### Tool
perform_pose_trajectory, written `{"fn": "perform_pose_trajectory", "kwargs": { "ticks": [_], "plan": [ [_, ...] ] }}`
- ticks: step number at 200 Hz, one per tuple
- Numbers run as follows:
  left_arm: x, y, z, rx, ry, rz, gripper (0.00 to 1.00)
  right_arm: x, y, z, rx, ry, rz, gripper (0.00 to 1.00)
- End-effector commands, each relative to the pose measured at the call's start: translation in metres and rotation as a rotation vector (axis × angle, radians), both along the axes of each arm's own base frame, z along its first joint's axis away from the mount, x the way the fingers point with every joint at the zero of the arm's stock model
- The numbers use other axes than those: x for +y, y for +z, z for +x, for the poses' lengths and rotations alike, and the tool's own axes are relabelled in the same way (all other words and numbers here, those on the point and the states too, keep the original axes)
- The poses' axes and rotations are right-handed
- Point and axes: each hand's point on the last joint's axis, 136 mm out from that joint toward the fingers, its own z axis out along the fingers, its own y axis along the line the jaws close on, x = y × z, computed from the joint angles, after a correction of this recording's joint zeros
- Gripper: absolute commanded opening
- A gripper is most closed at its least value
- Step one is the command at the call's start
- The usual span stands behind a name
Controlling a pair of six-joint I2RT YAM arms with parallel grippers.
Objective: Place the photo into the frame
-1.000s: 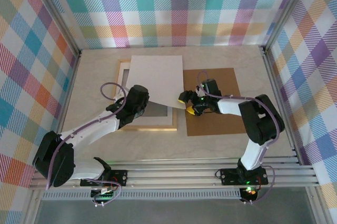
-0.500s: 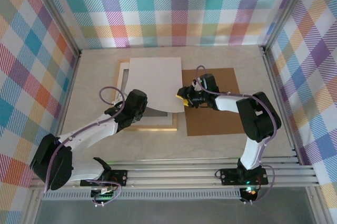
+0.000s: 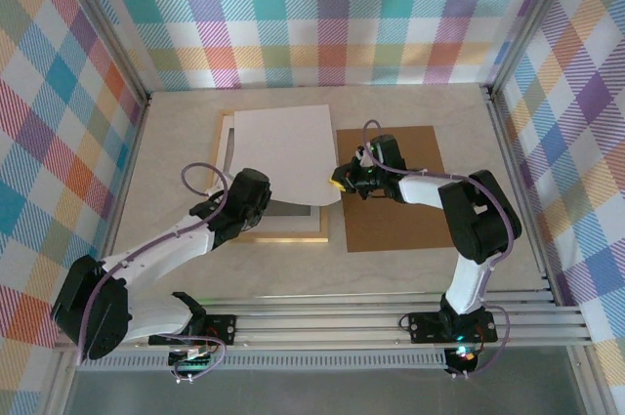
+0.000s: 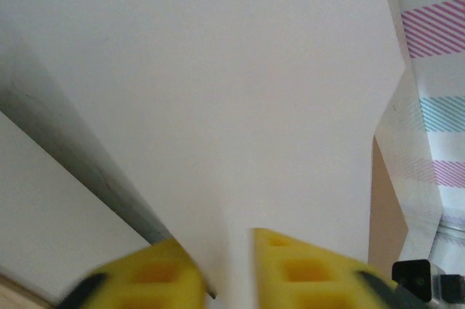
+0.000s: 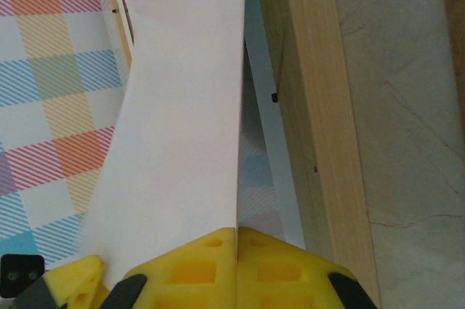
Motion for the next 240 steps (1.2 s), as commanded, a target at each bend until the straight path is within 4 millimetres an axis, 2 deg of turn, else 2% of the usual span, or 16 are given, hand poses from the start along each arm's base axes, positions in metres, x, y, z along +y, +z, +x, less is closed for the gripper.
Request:
{"fn": "perform_pose_trajectory", "kwargs": {
  "ticks": [1,7,14,37,92,113,145,178,211,240],
  "plan": [
    [0.012,-0.010,-0.012,0.062,-0.041,0.053,0.76,0.006,0.019,0.004,-0.049,0.020,0.014,0.00],
    [0.014,-0.011,-0.012,0.077,-0.056,0.061,0.90,0.006,0.020,0.005,-0.054,0.019,0.013,0.00],
    [0.018,-0.013,-0.013,0.098,-0.072,0.073,1.00,0.006,0.021,0.006,-0.059,0.018,0.012,0.00],
    [0.035,-0.012,-0.014,0.137,-0.105,0.111,1.00,0.002,0.023,0.006,-0.073,0.011,-0.018,0.00],
    [0.100,0.008,0.001,0.127,-0.082,0.198,1.00,-0.011,0.029,0.000,-0.122,-0.004,-0.102,0.00],
    [0.124,0.015,0.012,0.128,-0.079,0.220,1.00,-0.006,0.029,-0.006,-0.123,0.007,-0.112,0.00],
    [0.154,0.015,0.032,0.169,-0.095,0.225,1.00,0.007,0.028,-0.013,-0.115,0.002,-0.120,0.00],
    [0.160,0.009,0.050,0.163,-0.149,0.170,1.00,0.016,0.029,-0.017,-0.101,-0.019,-0.127,0.00],
    [0.162,0.000,0.045,0.172,-0.142,0.164,1.00,0.023,0.027,-0.021,-0.083,-0.030,-0.128,0.00],
    [0.165,0.004,0.044,0.163,-0.139,0.194,1.00,0.025,0.026,-0.017,-0.075,-0.074,-0.126,0.00]
  ]
}}
